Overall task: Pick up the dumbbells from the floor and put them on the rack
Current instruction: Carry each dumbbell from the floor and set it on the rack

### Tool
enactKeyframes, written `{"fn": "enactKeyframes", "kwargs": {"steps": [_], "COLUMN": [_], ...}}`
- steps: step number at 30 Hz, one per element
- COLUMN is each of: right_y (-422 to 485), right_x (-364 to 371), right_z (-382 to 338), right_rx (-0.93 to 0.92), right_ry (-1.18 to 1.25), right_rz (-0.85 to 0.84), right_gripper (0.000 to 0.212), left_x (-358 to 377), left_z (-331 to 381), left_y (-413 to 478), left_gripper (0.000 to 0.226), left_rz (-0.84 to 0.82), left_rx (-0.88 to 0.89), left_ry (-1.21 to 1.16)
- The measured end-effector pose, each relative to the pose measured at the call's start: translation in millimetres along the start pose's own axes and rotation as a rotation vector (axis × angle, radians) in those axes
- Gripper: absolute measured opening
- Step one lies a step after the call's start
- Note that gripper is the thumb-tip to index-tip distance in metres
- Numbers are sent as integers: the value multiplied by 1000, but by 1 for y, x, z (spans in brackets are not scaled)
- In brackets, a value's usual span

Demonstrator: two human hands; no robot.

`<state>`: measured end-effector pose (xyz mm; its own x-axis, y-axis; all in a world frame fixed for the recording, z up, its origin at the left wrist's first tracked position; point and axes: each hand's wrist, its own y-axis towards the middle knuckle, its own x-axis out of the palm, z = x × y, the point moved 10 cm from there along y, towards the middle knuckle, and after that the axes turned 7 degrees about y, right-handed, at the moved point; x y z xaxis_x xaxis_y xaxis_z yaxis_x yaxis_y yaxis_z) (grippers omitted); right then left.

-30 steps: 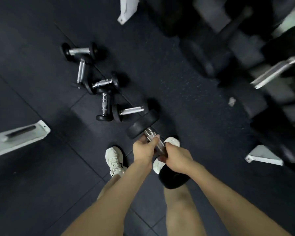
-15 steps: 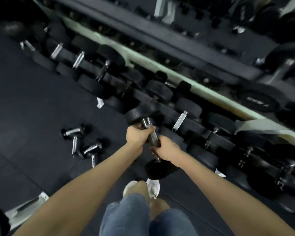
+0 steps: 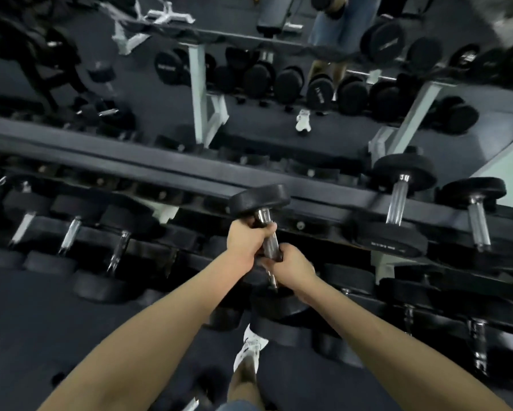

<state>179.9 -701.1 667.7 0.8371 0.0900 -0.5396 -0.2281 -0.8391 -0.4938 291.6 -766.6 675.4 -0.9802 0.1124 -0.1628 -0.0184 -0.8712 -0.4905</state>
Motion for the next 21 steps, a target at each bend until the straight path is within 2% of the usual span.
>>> {"fn": "enactKeyframes", "kwargs": {"steps": [7,9,15,21], "right_y": [81,105,165,198], "right_x": [-46,-61,-98,-103], "right_z": [5,12,39,64], "right_rx": [201,238,309,383], "right_ry": [209,234,292,318], "right_rz": [129,159,225,239], "right_gripper": [26,28,26,21], "left_x": [67,91,159,190], "left_z": [40,48,62,52], "left_y": [95,120,175,206], "left_gripper": [15,11,22,22], "left_rz": [-104,-134,-227,-288], "left_rx": [-21,-16,-18,-7], "left_ry": [178,236,318,421]}}
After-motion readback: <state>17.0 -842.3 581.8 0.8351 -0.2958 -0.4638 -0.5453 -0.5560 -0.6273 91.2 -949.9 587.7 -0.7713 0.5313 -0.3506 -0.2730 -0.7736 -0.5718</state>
